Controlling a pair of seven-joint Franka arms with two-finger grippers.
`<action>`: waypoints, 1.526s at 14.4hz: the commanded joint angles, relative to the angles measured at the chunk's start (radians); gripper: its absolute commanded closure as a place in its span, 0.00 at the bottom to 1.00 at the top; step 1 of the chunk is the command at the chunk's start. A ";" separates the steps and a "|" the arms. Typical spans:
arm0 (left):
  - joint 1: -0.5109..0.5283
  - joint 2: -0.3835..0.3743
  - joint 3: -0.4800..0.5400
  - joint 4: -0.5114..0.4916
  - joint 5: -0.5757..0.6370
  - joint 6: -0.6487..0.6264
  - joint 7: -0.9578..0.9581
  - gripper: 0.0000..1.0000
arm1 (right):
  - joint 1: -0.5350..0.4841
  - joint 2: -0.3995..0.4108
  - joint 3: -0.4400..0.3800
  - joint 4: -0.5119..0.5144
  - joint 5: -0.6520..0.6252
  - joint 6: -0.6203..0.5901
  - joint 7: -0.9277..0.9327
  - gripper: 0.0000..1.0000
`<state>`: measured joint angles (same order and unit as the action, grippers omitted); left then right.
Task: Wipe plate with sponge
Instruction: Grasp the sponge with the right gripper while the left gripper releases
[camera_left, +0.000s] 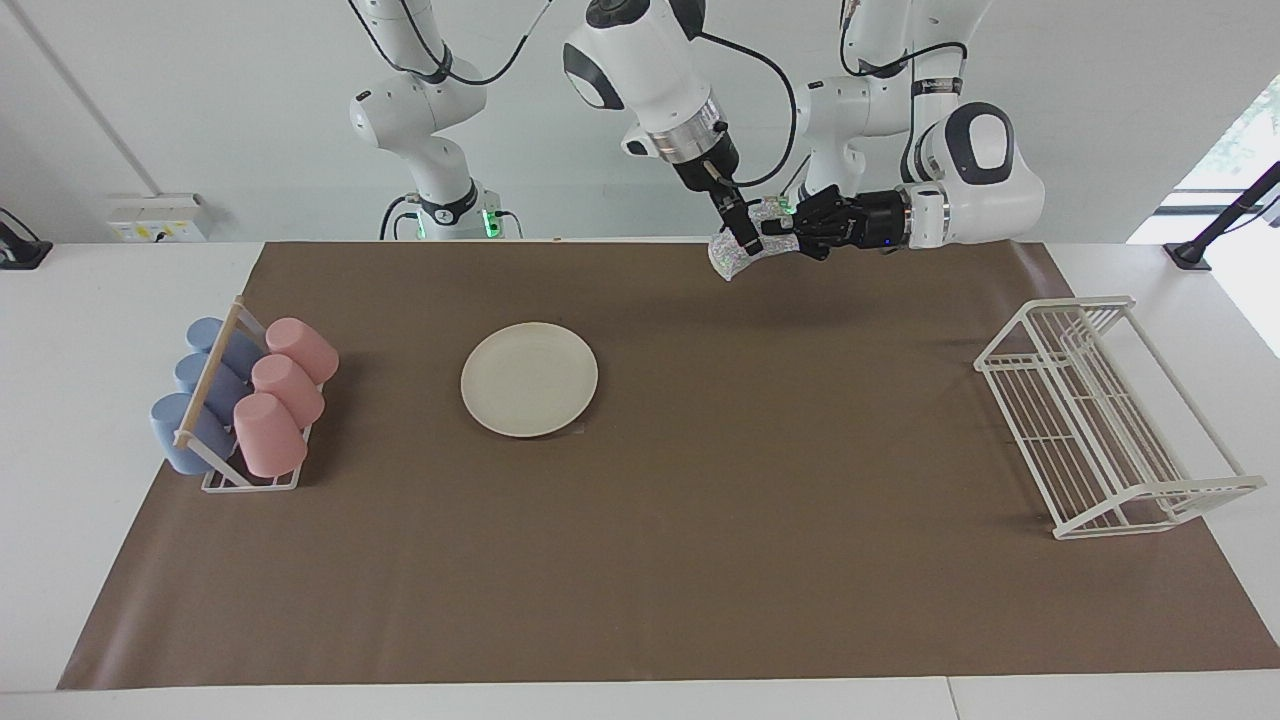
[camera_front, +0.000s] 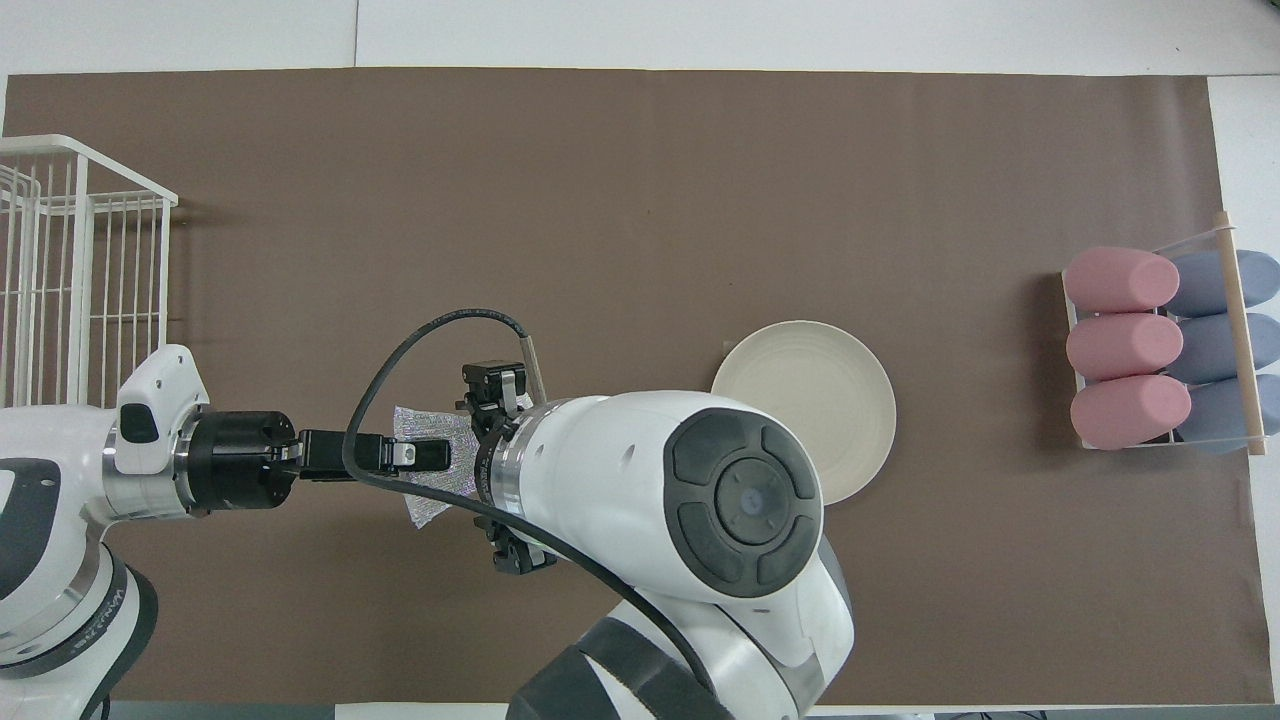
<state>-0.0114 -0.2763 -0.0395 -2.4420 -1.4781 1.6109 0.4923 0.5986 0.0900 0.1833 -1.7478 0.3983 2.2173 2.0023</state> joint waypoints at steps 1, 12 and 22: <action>-0.013 -0.004 0.013 -0.011 -0.019 -0.019 0.018 1.00 | -0.003 -0.039 0.002 -0.062 0.007 0.042 -0.023 0.35; -0.010 -0.006 0.013 -0.008 0.001 -0.028 0.018 1.00 | -0.013 -0.038 0.002 -0.064 0.005 0.036 -0.128 1.00; -0.005 -0.021 0.010 0.003 0.055 -0.011 -0.038 0.00 | -0.222 -0.052 -0.001 -0.318 -0.013 0.060 -0.614 1.00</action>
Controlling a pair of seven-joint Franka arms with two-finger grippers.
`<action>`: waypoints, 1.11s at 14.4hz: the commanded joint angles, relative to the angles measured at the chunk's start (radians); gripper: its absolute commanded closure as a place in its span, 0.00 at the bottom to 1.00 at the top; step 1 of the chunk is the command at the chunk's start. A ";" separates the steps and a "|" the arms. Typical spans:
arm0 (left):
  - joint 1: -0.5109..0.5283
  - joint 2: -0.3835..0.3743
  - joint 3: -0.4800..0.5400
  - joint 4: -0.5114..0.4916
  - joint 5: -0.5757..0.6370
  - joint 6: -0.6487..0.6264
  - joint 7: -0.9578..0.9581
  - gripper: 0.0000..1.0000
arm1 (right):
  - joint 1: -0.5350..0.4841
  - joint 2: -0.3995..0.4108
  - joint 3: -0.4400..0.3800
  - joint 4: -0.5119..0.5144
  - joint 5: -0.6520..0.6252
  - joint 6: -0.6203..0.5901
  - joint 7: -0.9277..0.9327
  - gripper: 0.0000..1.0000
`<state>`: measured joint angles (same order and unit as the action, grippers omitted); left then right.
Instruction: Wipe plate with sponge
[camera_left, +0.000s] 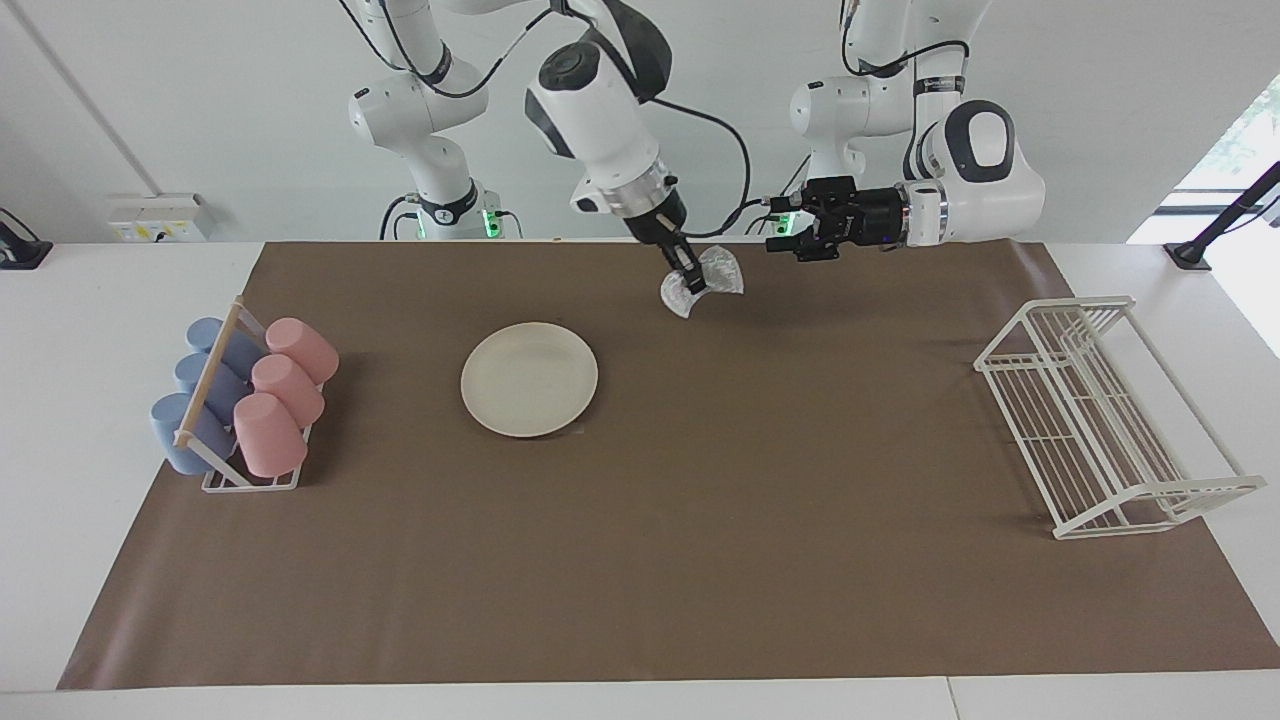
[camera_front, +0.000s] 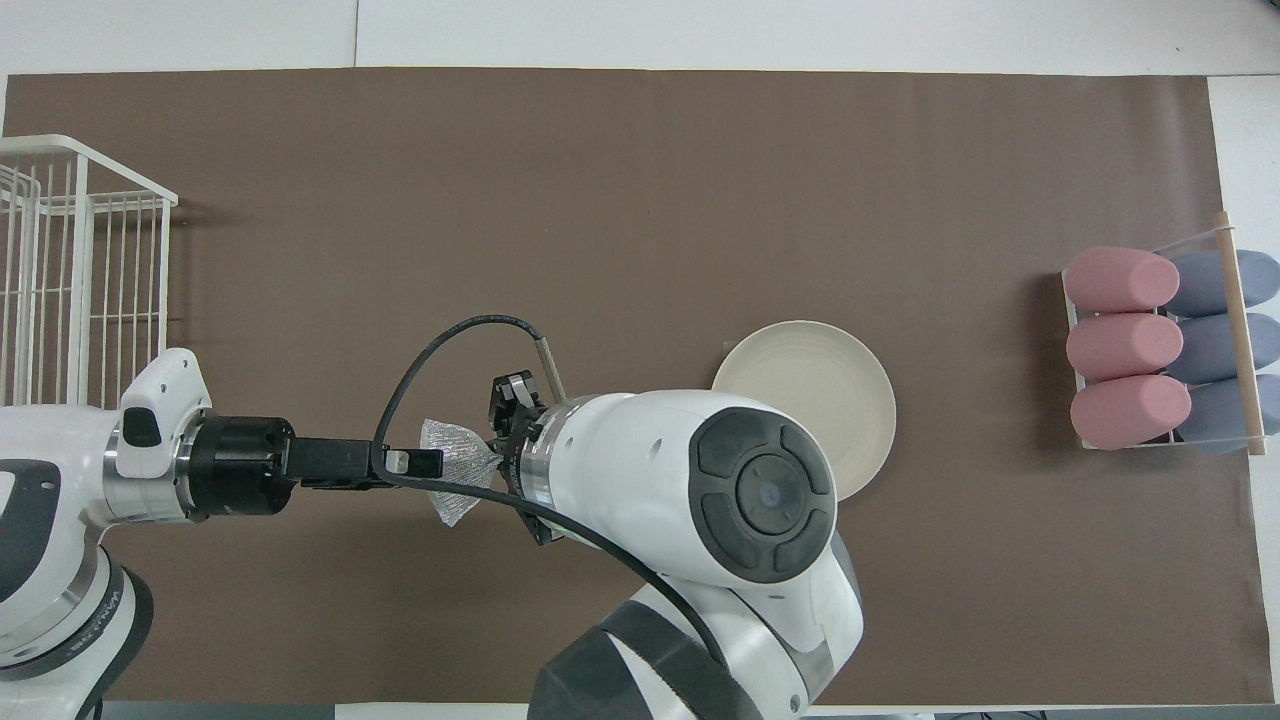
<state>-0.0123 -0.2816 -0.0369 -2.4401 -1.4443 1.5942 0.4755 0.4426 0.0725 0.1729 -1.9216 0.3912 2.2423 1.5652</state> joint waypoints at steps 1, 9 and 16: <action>-0.005 -0.016 0.008 0.010 0.051 0.012 -0.029 0.00 | -0.090 -0.036 0.010 -0.196 -0.006 0.054 -0.270 1.00; 0.023 -0.002 0.008 0.192 0.575 0.095 -0.297 0.00 | -0.237 -0.063 0.011 -0.434 -0.006 0.191 -0.533 1.00; 0.026 0.002 0.008 0.253 0.944 0.101 -0.405 0.00 | -0.251 0.004 0.011 -0.488 -0.005 0.241 -0.617 1.00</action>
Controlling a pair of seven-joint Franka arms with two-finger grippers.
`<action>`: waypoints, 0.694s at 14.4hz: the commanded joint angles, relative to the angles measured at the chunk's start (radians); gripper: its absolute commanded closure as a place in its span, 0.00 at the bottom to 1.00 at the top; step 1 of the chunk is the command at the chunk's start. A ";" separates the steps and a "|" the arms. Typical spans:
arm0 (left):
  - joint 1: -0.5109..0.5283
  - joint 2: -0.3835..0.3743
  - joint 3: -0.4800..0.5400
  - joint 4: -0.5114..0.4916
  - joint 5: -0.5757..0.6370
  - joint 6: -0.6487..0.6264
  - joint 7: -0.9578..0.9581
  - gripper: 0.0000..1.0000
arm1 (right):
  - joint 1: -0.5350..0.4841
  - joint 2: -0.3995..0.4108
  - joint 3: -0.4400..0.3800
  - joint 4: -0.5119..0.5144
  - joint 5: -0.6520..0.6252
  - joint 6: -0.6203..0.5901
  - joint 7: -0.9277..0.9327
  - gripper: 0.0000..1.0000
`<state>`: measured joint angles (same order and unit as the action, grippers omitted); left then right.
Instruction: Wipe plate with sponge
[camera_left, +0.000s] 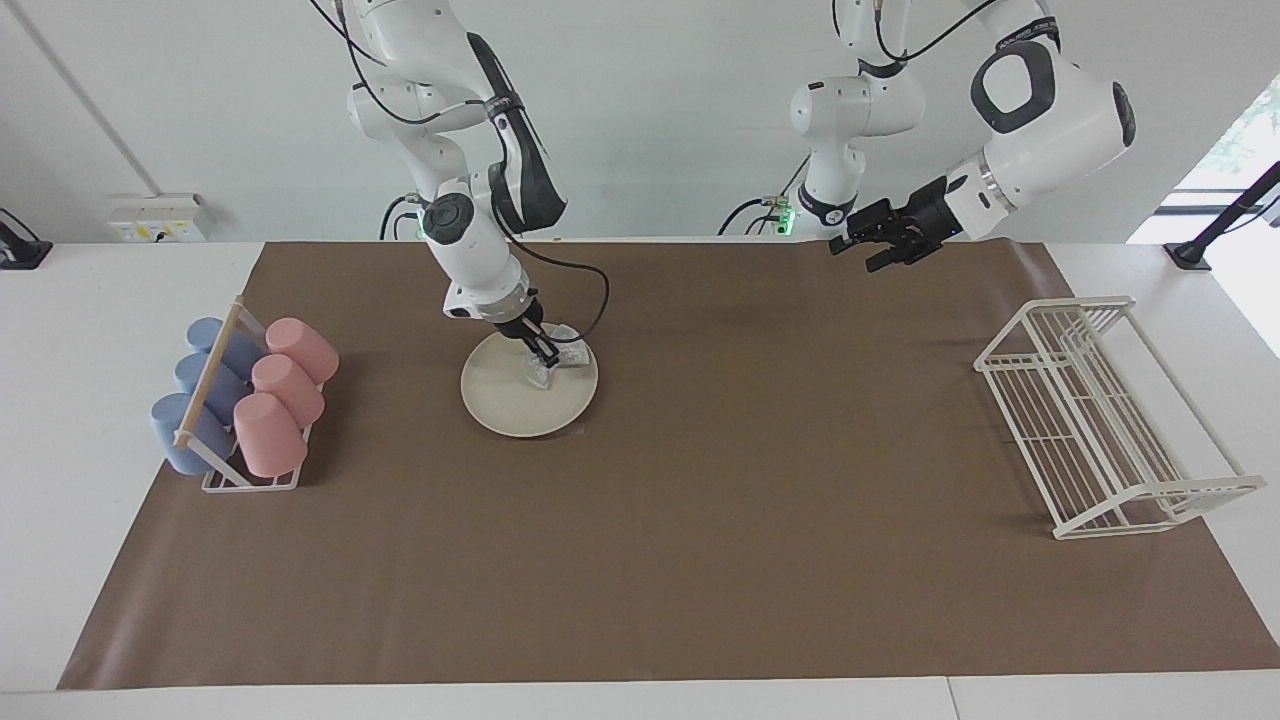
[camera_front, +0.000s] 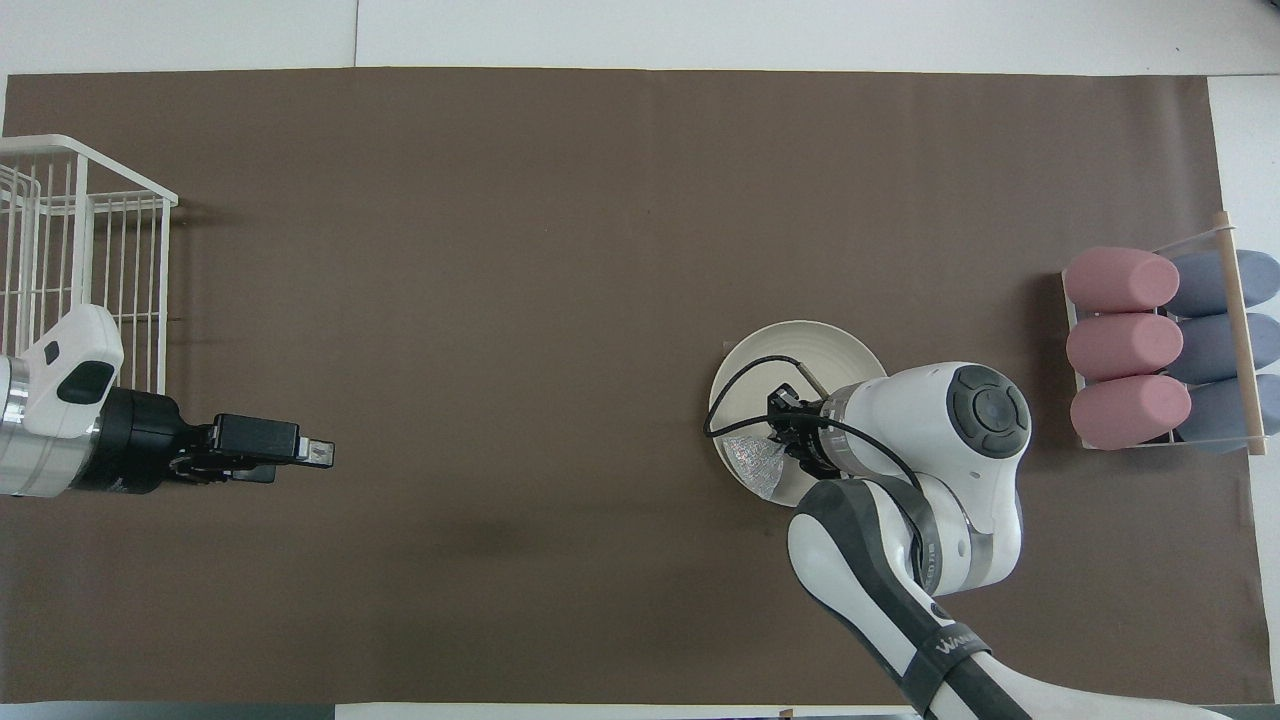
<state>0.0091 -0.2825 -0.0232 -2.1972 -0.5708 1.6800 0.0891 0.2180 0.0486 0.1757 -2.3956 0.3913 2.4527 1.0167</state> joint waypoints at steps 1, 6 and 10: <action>0.003 0.003 -0.006 0.008 0.109 0.029 -0.020 0.00 | -0.051 0.033 0.010 -0.016 -0.005 0.034 -0.108 1.00; -0.001 0.003 -0.007 0.001 0.206 0.083 -0.022 0.00 | -0.189 0.046 0.008 -0.016 -0.005 0.071 -0.334 1.00; -0.001 0.003 -0.009 -0.002 0.207 0.099 -0.023 0.00 | -0.170 0.048 0.011 -0.027 0.004 0.072 -0.299 1.00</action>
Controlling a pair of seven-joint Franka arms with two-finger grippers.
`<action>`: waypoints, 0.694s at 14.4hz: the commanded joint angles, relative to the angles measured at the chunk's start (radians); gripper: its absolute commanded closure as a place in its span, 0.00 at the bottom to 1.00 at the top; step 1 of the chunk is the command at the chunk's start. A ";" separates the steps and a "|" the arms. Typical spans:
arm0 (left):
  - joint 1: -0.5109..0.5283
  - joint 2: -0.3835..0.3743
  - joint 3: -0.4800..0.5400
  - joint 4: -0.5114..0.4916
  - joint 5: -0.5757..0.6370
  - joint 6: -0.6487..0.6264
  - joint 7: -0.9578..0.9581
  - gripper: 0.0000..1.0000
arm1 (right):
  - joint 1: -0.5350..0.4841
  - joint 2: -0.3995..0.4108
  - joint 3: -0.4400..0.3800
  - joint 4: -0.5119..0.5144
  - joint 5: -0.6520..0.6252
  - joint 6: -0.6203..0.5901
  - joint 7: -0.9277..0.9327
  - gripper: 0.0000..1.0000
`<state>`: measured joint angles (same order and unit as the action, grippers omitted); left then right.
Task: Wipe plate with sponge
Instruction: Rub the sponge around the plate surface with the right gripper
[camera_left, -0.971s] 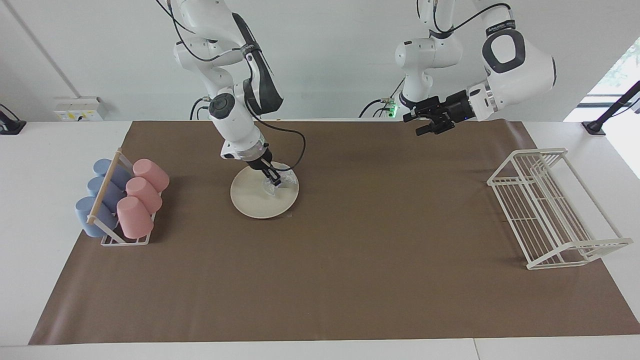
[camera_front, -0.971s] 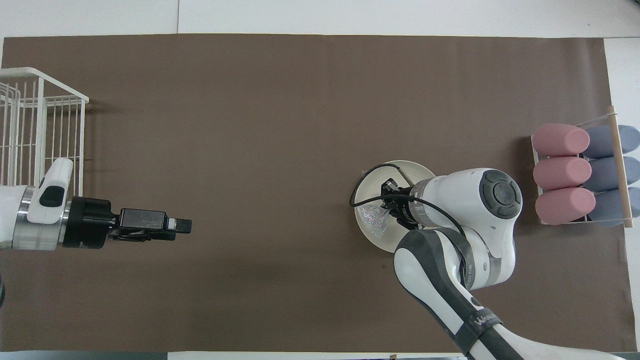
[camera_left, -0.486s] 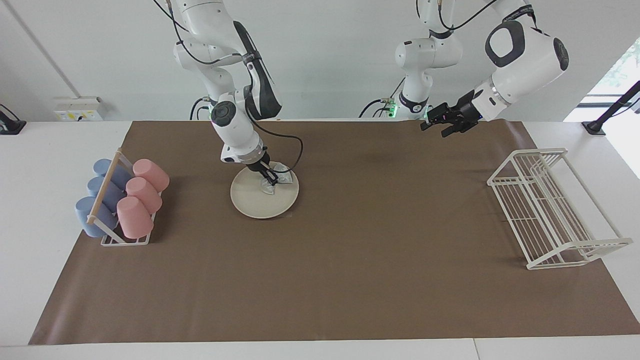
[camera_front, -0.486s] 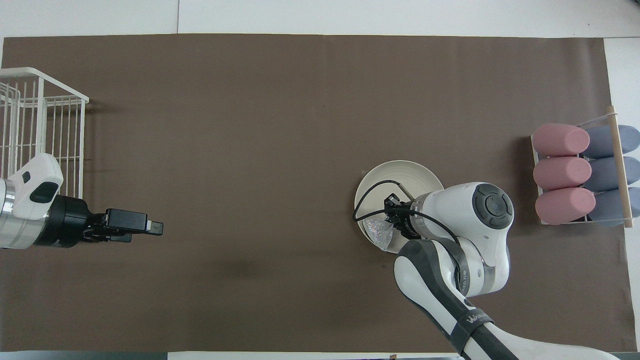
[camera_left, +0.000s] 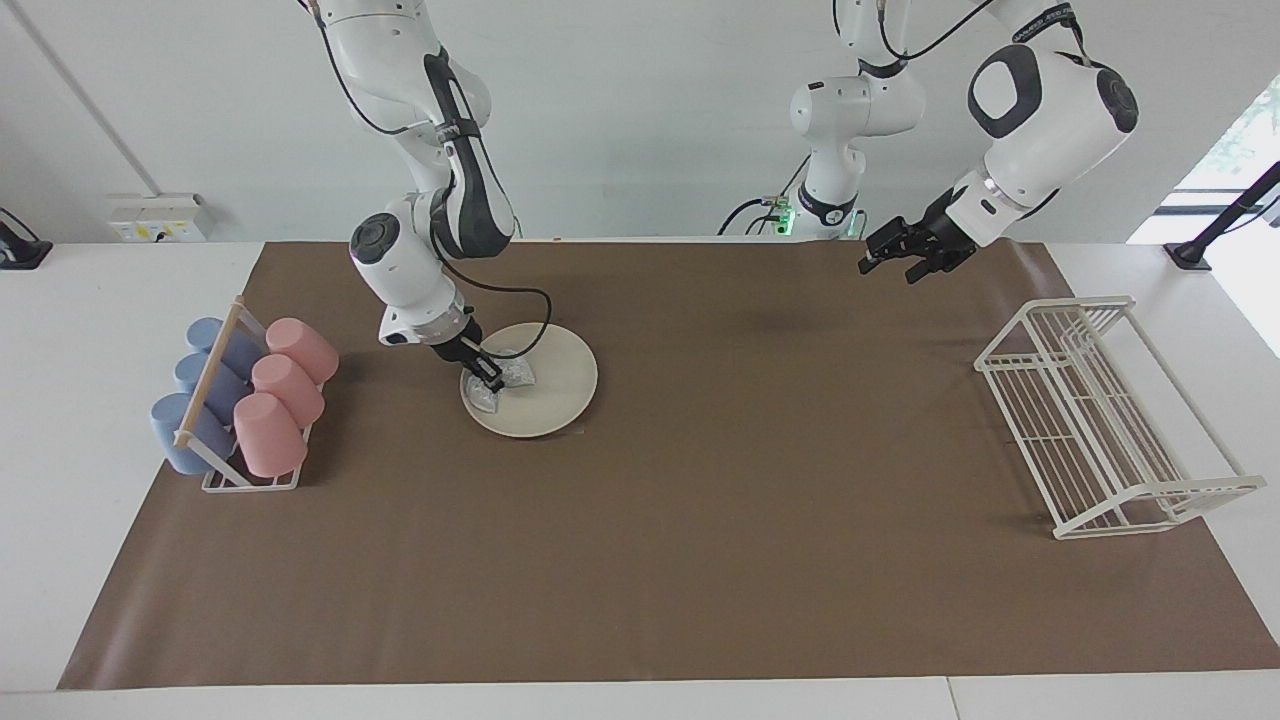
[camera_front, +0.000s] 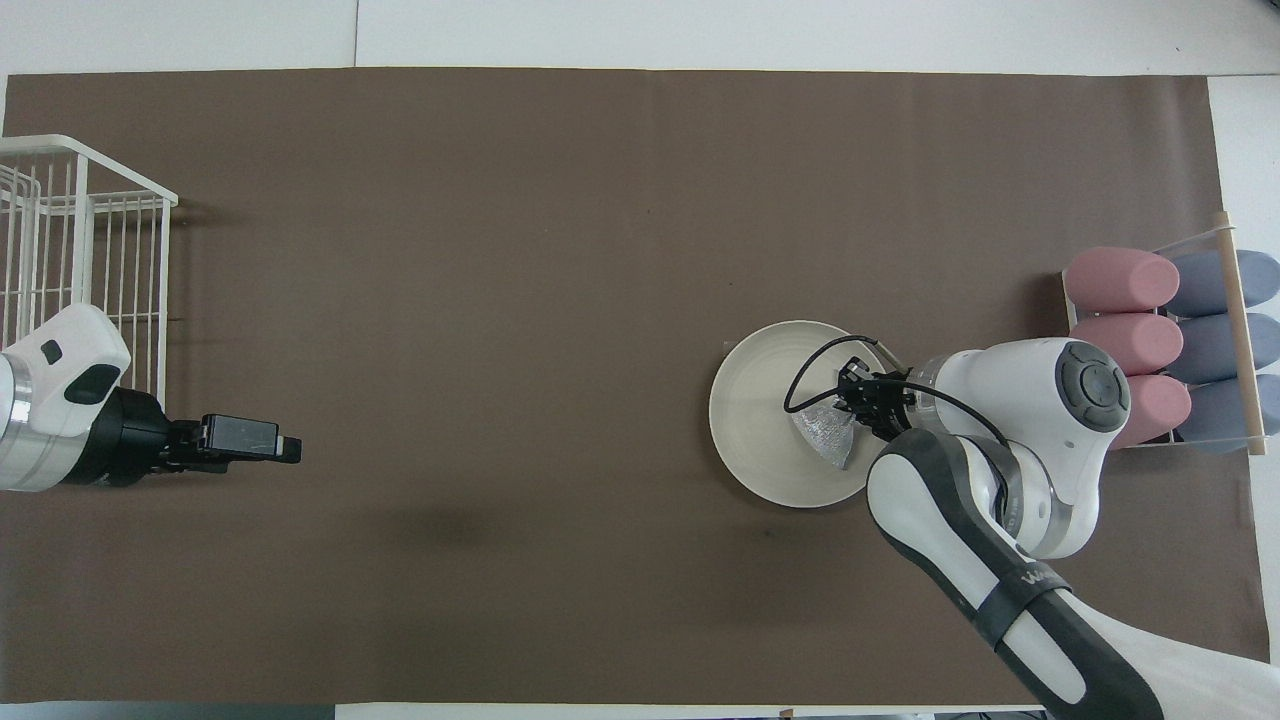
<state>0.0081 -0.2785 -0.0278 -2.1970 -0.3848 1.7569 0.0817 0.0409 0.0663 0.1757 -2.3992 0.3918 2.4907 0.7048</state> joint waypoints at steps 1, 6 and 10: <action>0.000 -0.001 -0.003 -0.003 0.021 0.022 -0.016 0.00 | 0.042 0.047 0.010 -0.024 0.012 0.037 0.030 1.00; 0.001 -0.001 -0.004 -0.003 0.021 0.035 -0.014 0.00 | 0.194 0.060 0.011 -0.024 0.111 0.066 0.205 1.00; 0.003 -0.001 -0.004 -0.003 0.021 0.035 -0.014 0.00 | 0.211 0.061 0.010 -0.023 0.125 0.077 0.213 1.00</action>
<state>0.0082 -0.2784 -0.0278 -2.1970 -0.3831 1.7742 0.0805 0.2585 0.0751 0.1789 -2.4025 0.4912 2.5328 0.9362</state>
